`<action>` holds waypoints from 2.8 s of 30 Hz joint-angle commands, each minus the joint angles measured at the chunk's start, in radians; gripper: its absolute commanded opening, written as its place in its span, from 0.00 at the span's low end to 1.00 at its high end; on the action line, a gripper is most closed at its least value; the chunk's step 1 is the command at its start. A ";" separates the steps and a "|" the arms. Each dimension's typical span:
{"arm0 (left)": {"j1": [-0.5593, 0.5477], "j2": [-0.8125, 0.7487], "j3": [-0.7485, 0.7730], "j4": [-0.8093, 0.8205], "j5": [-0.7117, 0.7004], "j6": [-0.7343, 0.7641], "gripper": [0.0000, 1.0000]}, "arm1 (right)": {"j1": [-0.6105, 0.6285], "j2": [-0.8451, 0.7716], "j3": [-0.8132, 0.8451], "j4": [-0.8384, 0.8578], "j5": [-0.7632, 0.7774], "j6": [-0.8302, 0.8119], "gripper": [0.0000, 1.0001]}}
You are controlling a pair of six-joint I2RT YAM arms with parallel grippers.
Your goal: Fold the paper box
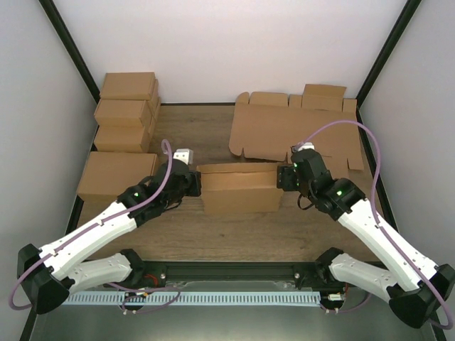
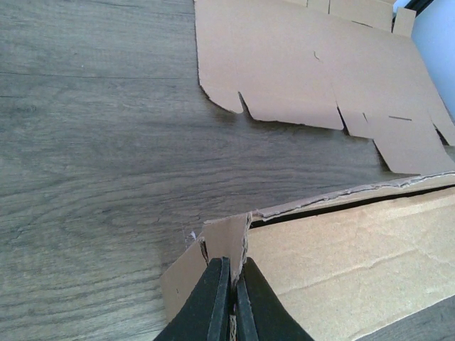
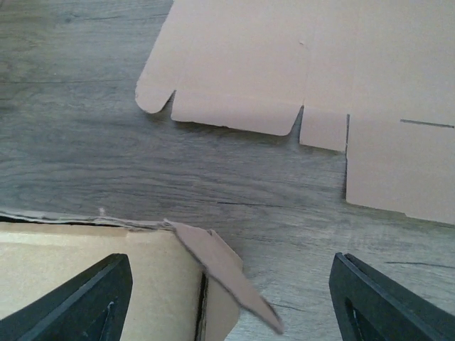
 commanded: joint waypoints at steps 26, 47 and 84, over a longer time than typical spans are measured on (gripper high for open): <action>-0.021 0.039 -0.003 -0.133 0.009 0.013 0.04 | -0.036 0.041 0.086 -0.069 -0.236 -0.033 0.20; -0.043 0.074 0.049 -0.165 0.011 0.011 0.04 | -0.036 0.139 0.190 -0.203 -0.271 0.082 0.04; -0.077 0.056 -0.025 -0.123 -0.024 -0.023 0.04 | -0.029 -0.041 -0.136 -0.052 -0.208 0.182 0.01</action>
